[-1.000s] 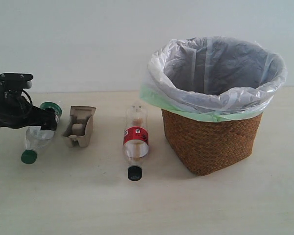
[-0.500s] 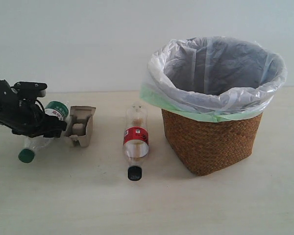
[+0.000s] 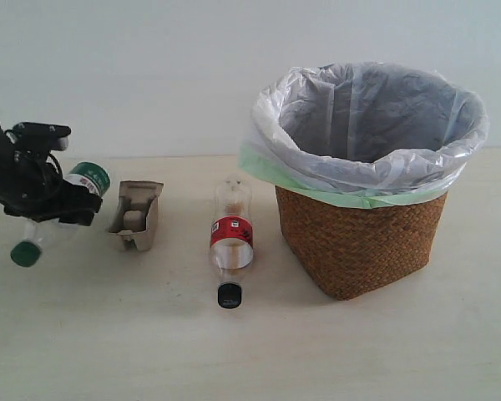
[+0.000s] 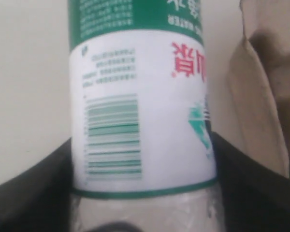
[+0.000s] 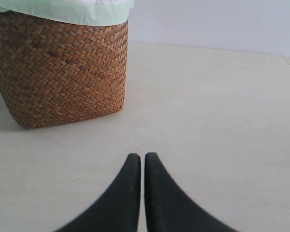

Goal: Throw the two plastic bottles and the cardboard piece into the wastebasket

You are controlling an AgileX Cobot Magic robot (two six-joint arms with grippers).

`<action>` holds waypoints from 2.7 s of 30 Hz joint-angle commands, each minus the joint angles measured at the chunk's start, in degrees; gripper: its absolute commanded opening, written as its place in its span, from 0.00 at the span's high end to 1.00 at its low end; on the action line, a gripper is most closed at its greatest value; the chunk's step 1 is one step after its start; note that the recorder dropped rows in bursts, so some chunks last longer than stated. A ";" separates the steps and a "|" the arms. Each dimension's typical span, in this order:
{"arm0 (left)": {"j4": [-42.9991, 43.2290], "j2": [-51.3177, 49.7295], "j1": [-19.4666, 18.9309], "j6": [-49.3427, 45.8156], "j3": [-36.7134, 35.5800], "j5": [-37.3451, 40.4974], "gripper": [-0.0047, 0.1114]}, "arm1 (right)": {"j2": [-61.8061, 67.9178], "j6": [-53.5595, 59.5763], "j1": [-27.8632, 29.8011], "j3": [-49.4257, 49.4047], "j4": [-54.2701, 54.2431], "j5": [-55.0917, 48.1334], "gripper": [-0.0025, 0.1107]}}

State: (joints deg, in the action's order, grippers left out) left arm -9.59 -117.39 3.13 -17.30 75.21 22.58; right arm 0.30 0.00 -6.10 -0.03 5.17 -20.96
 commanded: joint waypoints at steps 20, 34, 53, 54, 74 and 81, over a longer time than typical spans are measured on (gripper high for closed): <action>32.59 30.71 -4.62 26.49 -1.28 11.67 0.93 | -0.30 0.00 0.31 0.03 0.04 0.25 0.98; -59.30 23.75 18.15 -43.86 12.37 11.70 0.57 | -0.30 0.00 0.31 0.03 0.04 0.25 0.98; -23.98 18.35 23.54 -17.82 18.70 11.84 0.08 | -0.30 0.00 0.31 0.03 0.04 0.25 0.98; -20.11 18.62 23.28 -15.54 18.70 12.61 0.10 | -0.30 0.00 0.31 0.03 0.04 0.25 0.98; 4.59 19.04 21.62 -25.20 -1.58 47.38 0.26 | -0.30 0.00 0.31 0.03 0.04 0.25 0.98; 11.78 19.04 23.74 -29.15 -11.08 46.38 0.26 | -0.30 0.00 0.31 0.03 0.04 0.25 0.98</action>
State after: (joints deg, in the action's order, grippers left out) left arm 1.32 -98.79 26.47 -44.77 66.44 69.88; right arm 0.30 0.00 -6.10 -0.03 5.17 -20.96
